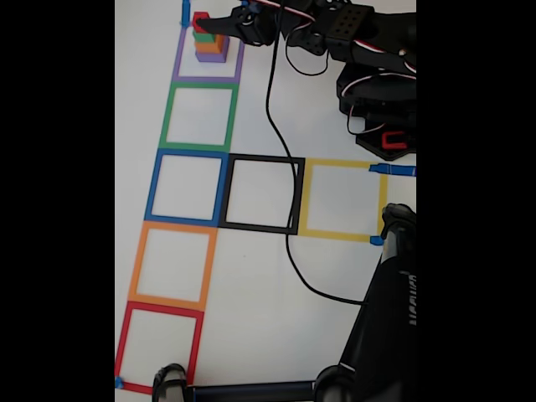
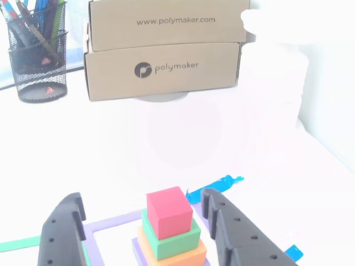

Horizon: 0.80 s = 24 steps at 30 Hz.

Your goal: Tower of hanoi

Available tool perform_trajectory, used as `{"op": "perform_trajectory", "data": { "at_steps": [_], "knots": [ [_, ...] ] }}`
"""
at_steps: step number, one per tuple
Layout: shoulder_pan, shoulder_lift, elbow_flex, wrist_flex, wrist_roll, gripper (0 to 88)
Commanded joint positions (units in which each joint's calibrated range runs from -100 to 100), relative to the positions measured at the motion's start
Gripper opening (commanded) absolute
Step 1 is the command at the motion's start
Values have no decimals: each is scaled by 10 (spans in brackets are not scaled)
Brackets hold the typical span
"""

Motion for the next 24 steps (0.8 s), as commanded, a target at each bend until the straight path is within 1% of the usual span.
{"op": "perform_trajectory", "data": {
  "at_steps": [1,3,6,11,16,24],
  "knots": [
    [17,95,-2,-112,5,281],
    [19,140,4,-167,5,295],
    [28,185,4,-216,5,313],
    [52,244,-7,-265,5,324],
    [74,297,-10,-324,5,380],
    [79,414,-71,-369,5,353]
  ]
}}
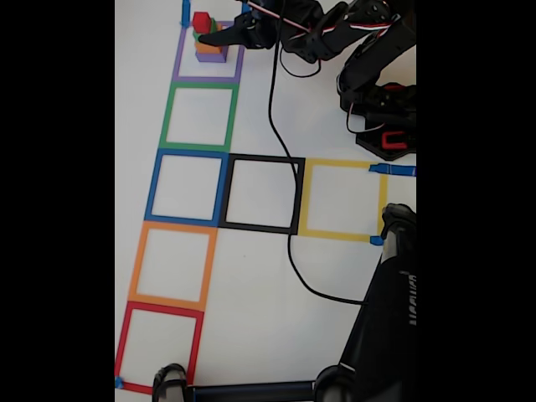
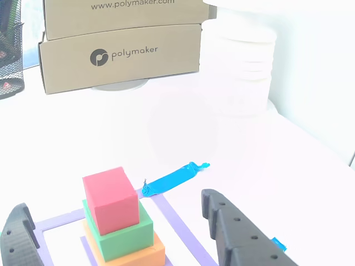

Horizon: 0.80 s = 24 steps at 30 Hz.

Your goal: Tower of hanoi

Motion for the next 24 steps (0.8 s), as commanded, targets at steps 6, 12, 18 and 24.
{"op": "perform_trajectory", "data": {
  "at_steps": [6,12,18,24],
  "knots": [
    [-11,125,-107,-60,0,324],
    [-38,154,-111,-86,0,300],
    [-61,195,-134,-103,0,282],
    [-66,242,-163,-111,0,252]
  ]
}}
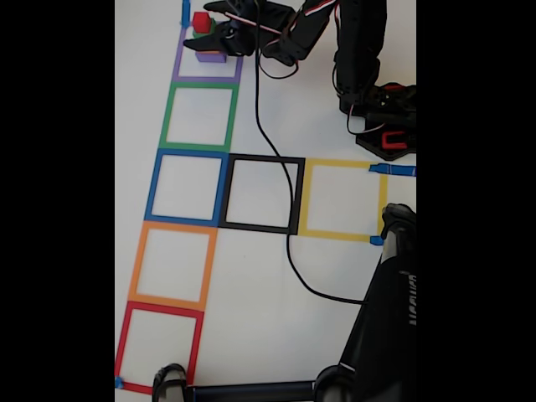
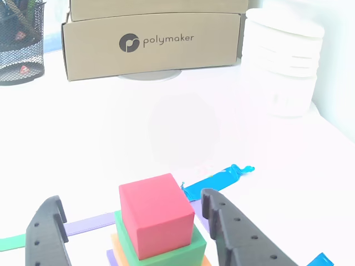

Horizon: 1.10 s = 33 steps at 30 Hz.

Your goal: Tower of hanoi

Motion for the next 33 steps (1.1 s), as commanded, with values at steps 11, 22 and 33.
{"op": "perform_trajectory", "data": {
  "at_steps": [11,22,33],
  "knots": [
    [-5,2,3,-28,0,149],
    [-18,-8,6,-28,0,35],
    [-31,-38,14,-21,0,4]
  ]
}}
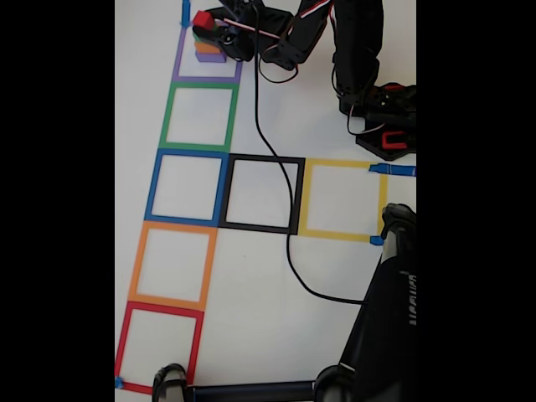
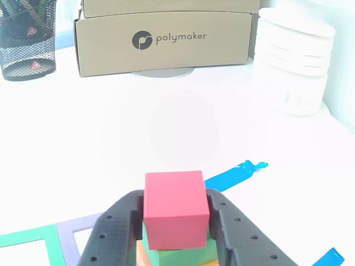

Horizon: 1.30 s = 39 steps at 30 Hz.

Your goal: Tower of hanoi

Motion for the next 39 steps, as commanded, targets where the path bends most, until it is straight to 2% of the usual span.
{"op": "perform_trajectory", "data": {
  "at_steps": [1,4,8,19,26,28,34,39],
  "knots": [
    [-10,-53,1,3,5,2],
    [-20,-107,1,55,5,2],
    [-33,-221,0,181,5,2],
    [-50,-539,-29,620,5,2],
    [-69,-611,-289,1016,5,2],
    [-81,-611,-372,1095,5,2],
    [-118,-598,-616,1298,5,2],
    [-136,-617,-692,1378,5,2]
  ]
}}
